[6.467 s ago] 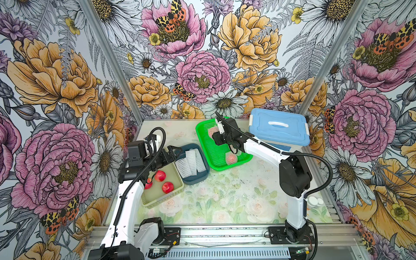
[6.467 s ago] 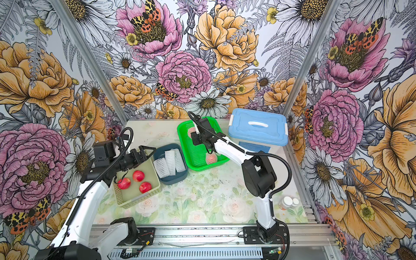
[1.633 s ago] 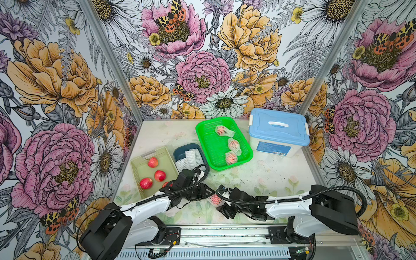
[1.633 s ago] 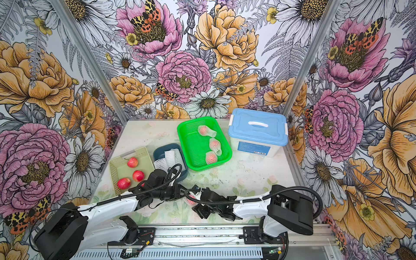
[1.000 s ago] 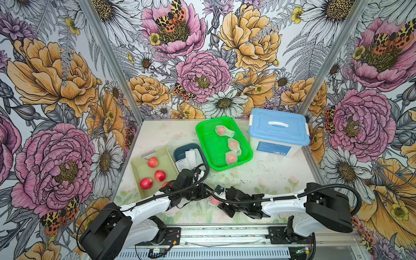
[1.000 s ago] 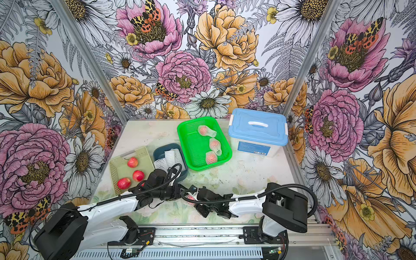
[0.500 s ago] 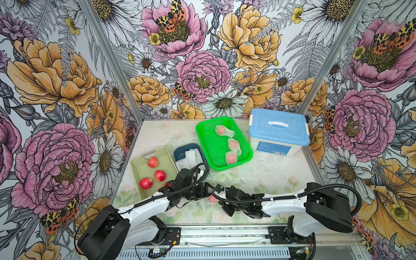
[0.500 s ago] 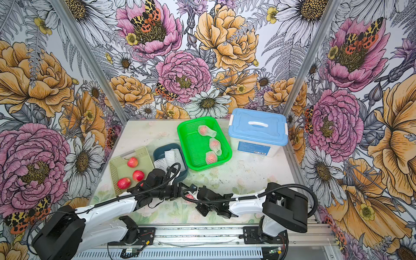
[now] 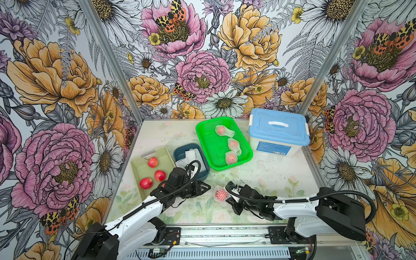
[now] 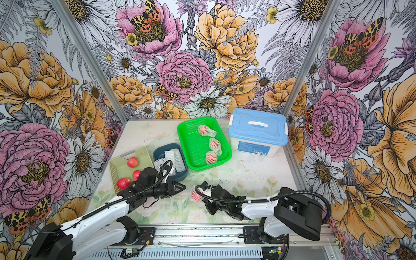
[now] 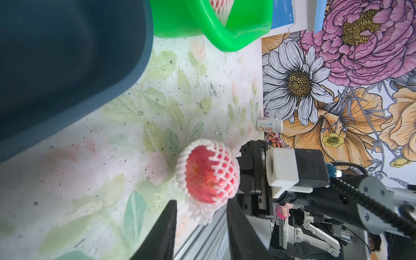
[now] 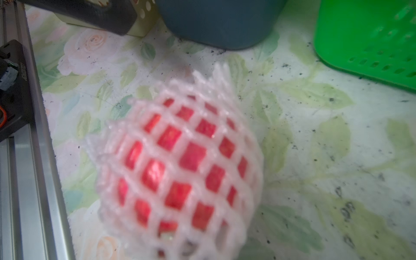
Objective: Remove foam nets from apples
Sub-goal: Remove the foam net from the apple.
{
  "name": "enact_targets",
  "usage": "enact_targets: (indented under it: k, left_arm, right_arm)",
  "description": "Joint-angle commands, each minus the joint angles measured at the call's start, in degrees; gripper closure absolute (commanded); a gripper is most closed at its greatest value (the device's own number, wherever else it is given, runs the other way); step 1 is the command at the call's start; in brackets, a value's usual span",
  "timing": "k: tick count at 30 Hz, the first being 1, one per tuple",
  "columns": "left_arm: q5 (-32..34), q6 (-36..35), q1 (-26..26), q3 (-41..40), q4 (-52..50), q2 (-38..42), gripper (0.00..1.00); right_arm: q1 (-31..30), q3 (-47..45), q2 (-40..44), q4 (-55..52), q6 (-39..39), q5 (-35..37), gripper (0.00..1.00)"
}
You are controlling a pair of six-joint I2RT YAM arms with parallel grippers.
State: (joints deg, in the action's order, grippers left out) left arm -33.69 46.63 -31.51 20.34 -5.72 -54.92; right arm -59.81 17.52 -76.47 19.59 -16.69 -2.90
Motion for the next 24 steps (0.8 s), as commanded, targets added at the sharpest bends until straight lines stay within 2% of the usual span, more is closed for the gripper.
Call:
enact_targets:
  k: [1, 4, 24]
  left_arm:
    - [-2.5, -0.66, -1.04, -0.09, 2.25, -0.95, 0.68]
    - [-3.01, -0.79, -1.89, 0.14, 3.01, -1.61, 0.73]
    - [-4.54, -2.49, -4.12, 2.95, 4.11, -3.89, 0.78]
  right_arm:
    - [0.87, -0.77, 2.31, 3.49, -0.98, -1.98, 0.95]
    - [1.19, -0.83, 2.93, 3.59, -0.98, -2.71, 0.95]
    - [1.28, 2.33, 1.19, 2.6, 0.38, -4.92, 0.94]
